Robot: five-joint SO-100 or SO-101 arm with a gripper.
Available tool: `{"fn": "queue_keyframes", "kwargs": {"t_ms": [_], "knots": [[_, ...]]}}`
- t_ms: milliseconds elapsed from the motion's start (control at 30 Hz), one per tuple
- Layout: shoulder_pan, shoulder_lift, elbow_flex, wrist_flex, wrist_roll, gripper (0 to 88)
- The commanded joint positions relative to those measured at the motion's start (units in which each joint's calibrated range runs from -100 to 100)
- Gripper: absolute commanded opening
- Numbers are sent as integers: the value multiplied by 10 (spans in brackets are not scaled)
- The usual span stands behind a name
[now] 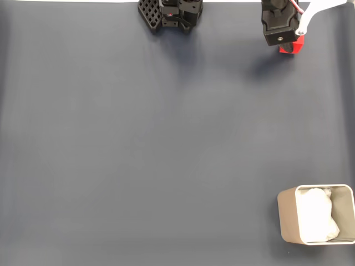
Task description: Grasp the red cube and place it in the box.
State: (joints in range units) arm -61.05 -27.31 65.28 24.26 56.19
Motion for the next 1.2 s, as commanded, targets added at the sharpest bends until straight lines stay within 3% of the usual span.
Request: {"fn": "queue_keyframes", "kwargs": {"t_ms": [0,1167], "knots": [[5,-6,-49,10,-7,1],[234,63,-332,88,0,0]]}}
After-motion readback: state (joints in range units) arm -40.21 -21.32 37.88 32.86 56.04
